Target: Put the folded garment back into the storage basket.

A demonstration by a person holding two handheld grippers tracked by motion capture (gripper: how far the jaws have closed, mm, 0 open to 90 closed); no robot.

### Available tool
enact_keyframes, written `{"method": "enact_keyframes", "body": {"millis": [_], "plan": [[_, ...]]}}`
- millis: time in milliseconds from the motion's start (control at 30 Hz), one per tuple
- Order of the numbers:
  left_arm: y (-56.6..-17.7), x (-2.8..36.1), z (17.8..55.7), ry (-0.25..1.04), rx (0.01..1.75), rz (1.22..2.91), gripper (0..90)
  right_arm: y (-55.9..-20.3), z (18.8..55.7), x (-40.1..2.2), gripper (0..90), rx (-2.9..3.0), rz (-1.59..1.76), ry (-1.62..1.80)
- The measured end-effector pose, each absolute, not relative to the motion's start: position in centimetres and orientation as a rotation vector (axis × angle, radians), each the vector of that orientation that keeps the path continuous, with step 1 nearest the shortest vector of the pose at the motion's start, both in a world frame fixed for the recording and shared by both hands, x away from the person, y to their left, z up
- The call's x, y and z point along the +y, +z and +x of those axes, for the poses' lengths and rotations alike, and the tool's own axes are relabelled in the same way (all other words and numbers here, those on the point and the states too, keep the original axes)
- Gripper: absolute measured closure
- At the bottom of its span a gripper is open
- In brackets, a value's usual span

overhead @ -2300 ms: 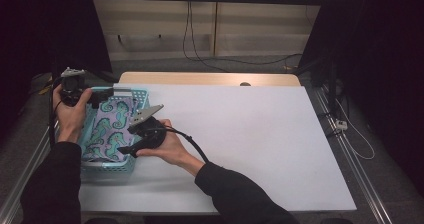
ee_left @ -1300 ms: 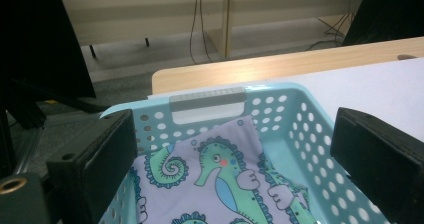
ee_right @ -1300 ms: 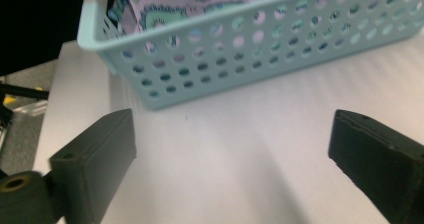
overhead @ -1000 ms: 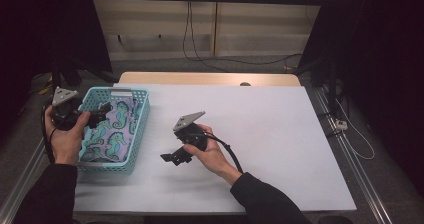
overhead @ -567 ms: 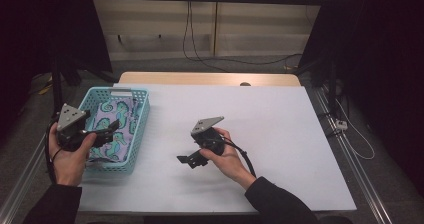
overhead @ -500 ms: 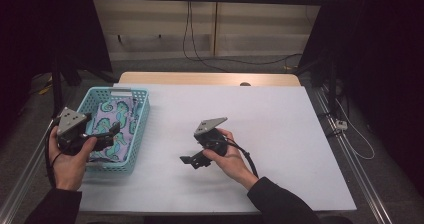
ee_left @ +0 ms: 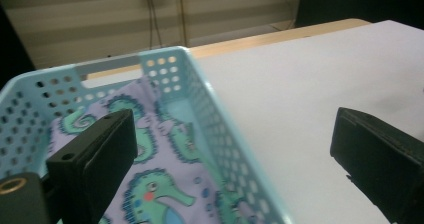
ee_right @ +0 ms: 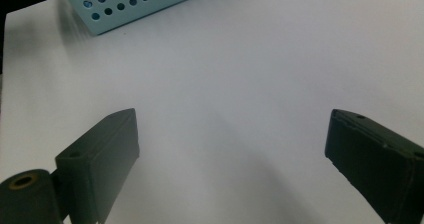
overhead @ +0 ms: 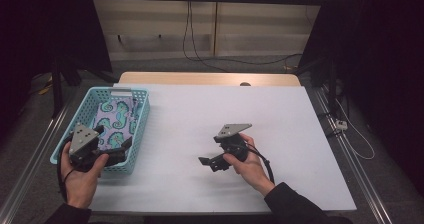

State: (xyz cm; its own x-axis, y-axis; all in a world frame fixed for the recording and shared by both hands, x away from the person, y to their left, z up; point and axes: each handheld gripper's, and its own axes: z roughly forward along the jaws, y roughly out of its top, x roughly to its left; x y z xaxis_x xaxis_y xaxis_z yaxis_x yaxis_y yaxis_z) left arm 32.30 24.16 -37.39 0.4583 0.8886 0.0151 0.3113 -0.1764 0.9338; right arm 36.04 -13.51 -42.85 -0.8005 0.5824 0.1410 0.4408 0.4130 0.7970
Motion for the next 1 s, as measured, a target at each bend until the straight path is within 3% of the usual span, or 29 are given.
{"method": "enact_keyframes", "body": {"millis": [667, 1000], "plan": [[-39.3, 18.3, 31.6, 0.651, 0.932, 1.695, 4.4, -43.0, 33.0, -20.5, 7.2, 2.391, 1.058, 1.289], [-40.4, 15.5, 32.2, 0.571, 0.889, 1.796, 4.3, -43.5, 30.9, -24.4, 7.2, 2.3, 1.174, 1.261]]}}
